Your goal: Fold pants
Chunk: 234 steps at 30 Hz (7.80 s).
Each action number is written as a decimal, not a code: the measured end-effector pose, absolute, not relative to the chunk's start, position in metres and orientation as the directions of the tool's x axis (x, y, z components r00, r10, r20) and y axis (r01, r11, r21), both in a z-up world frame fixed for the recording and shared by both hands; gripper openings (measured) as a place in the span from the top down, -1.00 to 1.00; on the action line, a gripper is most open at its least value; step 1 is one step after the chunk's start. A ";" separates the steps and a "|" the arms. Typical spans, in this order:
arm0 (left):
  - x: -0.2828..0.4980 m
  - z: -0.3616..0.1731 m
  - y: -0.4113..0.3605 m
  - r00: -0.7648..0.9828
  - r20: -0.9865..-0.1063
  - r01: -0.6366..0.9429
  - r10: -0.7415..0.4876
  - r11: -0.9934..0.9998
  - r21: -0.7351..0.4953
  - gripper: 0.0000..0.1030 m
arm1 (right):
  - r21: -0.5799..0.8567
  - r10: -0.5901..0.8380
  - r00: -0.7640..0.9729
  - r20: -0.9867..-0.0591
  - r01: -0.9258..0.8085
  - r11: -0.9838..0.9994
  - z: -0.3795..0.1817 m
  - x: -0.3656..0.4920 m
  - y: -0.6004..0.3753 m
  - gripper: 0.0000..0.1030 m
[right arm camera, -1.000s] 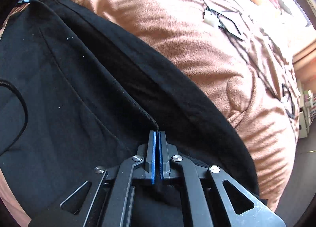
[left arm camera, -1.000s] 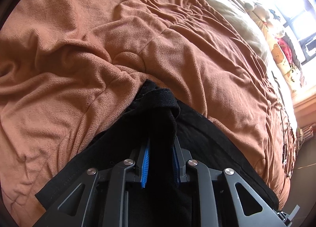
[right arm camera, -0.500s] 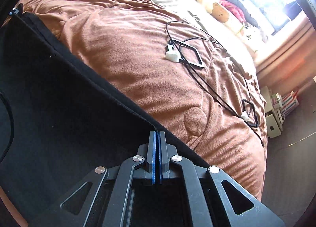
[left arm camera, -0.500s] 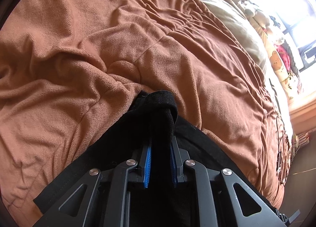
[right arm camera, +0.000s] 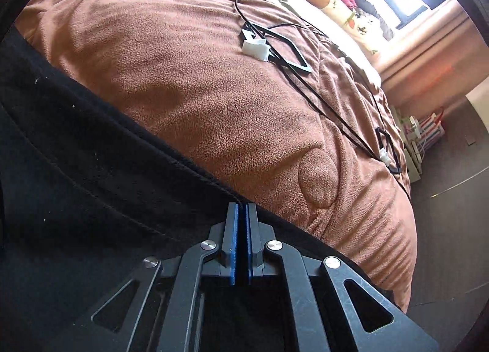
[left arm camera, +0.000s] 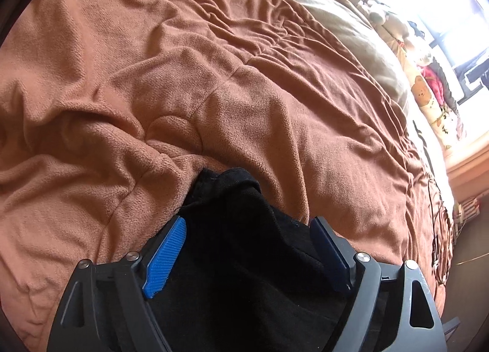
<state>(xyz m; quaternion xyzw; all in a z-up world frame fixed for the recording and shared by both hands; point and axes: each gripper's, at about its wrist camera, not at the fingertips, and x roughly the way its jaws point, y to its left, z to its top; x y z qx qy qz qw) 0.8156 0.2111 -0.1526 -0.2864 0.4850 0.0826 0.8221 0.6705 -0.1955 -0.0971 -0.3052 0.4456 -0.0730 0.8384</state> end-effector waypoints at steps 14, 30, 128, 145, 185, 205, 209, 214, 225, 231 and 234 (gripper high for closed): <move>0.731 -0.107 0.226 0.547 -0.827 -0.376 -0.130 0.844 -0.381 -0.66 | -0.364 -0.243 0.682 -0.690 -0.038 0.930 -0.038 0.597 -0.220 -0.20; 0.632 -0.099 0.214 0.590 -0.795 -0.362 -0.141 0.834 -0.417 -0.50 | -0.173 -0.172 0.702 -0.691 0.072 0.982 0.004 0.448 -0.272 -0.20; 0.608 -0.191 0.275 0.688 -0.689 -0.446 -0.229 0.616 -0.650 0.64 | 0.721 0.071 0.848 -0.524 0.398 0.567 -0.100 0.301 -0.450 -0.17; 0.604 -0.210 0.272 0.679 -0.691 -0.486 -0.248 0.554 -0.676 0.58 | 0.782 0.014 0.895 -0.446 0.382 0.492 -0.111 0.318 -0.509 -0.14; 0.434 -0.067 0.359 0.776 -0.616 -0.414 -0.137 0.626 -0.661 0.75 | 0.741 0.178 0.913 -0.367 0.171 0.649 -0.044 0.210 -0.494 0.83; 0.340 -0.156 0.391 0.668 -0.728 -0.567 -0.152 0.530 -0.631 0.69 | 0.737 0.202 0.880 -0.429 0.211 0.642 -0.069 0.186 -0.501 0.81; 0.337 -0.166 0.388 0.622 -0.772 -0.604 -0.136 0.543 -0.583 0.42 | 0.744 0.214 0.855 -0.472 0.257 0.616 -0.084 0.198 -0.507 0.58; 0.320 -0.164 0.392 0.634 -0.764 -0.600 -0.119 0.548 -0.583 0.15 | 0.740 0.229 0.838 -0.495 0.269 0.617 -0.088 0.209 -0.507 0.05; 0.276 -0.164 0.408 0.612 -0.788 -0.659 -0.064 0.510 -0.553 0.15 | 0.762 0.208 0.862 -0.461 0.265 0.590 -0.089 0.201 -0.511 0.05; 0.283 -0.170 0.408 0.603 -0.794 -0.656 -0.074 0.521 -0.546 0.16 | 0.759 0.183 0.867 -0.463 0.282 0.586 -0.096 0.193 -0.510 0.05; 0.295 -0.172 0.408 0.579 -0.813 -0.664 -0.062 0.543 -0.515 0.17 | 0.764 0.184 0.869 -0.460 0.281 0.580 -0.100 0.190 -0.514 0.05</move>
